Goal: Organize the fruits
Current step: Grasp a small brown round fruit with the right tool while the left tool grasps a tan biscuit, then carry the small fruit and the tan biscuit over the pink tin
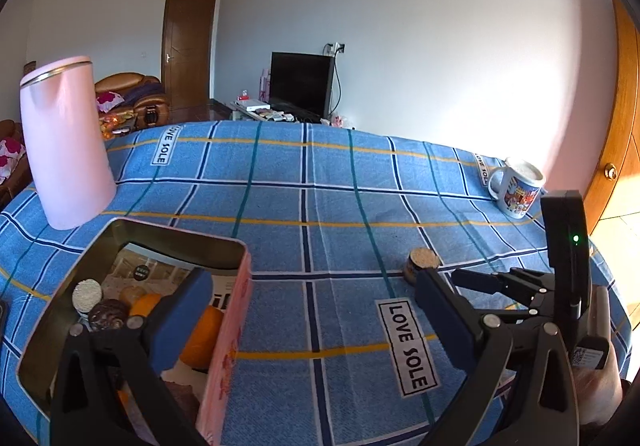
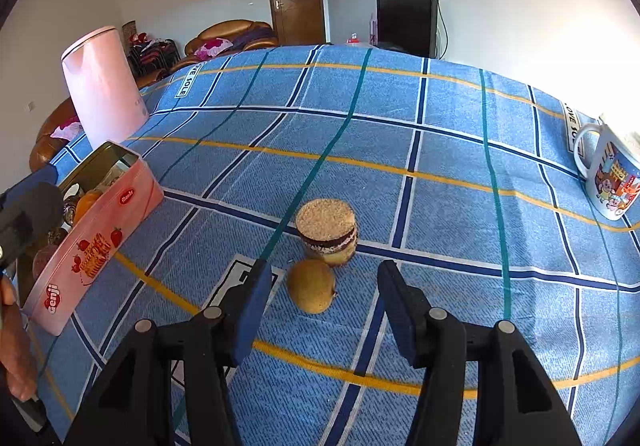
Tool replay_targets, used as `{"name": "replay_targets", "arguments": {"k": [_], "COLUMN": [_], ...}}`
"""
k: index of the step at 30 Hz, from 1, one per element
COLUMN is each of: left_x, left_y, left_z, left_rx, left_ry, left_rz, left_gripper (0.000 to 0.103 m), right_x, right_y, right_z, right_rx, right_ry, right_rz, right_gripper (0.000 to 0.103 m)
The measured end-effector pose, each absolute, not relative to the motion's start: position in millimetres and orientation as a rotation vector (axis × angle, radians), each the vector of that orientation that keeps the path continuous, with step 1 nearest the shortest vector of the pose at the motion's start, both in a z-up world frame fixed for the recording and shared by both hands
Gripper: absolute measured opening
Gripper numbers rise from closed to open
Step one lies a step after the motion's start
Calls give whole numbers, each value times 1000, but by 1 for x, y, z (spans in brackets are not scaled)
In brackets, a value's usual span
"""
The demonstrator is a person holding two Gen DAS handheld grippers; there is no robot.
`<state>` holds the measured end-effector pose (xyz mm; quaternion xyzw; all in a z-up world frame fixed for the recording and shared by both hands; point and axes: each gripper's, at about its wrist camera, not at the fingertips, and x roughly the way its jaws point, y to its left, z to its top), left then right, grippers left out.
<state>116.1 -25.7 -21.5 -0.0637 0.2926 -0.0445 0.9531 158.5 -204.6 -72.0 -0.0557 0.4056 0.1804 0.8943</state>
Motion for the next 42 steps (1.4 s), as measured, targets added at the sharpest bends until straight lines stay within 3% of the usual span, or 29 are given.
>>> {"name": "replay_targets", "arguments": {"k": [2, 3, 5, 15, 18, 23, 25, 29, 31, 39, 42], "left_x": [123, 126, 131, 171, 190, 211, 215, 220, 222, 231, 230], "left_y": [-33, -37, -42, -93, -108, -127, -133, -144, -143, -144, -148], "left_z": [-26, -28, -31, -31, -41, -56, -60, -70, -69, -77, -77], "left_rx": [-126, -125, -132, -12, -7, 10, 35, 66, 43, 31, 49], "left_ry": [622, 637, 658, 702, 741, 786, 800, 847, 846, 903, 899], "left_rz": [-142, -158, -158, -199, -223, -242, -246, -264, -270, -268, -266], "left_gripper": [103, 103, 103, 102, 95, 94, 85, 82, 72, 68, 55], "right_x": [161, 162, 164, 156, 157, 156, 156, 155, 155, 151, 148], "right_y": [-204, -204, -207, -252, -267, -283, -287, -290, -288, -288, -289], "right_z": [-75, -76, -78, -61, -57, -53, -52, -52, -51, -49, -48], "right_rx": [-107, -103, -85, -42, -30, 15, 34, 46, 45, 44, 46], "right_ry": [861, 871, 885, 772, 744, 721, 719, 714, 711, 694, 682], "right_rz": [396, 401, 421, 292, 238, 213, 214, 218, 218, 211, 212], "right_gripper": [45, 34, 28, 27, 27, 28, 28, 28, 28, 28, 28]}}
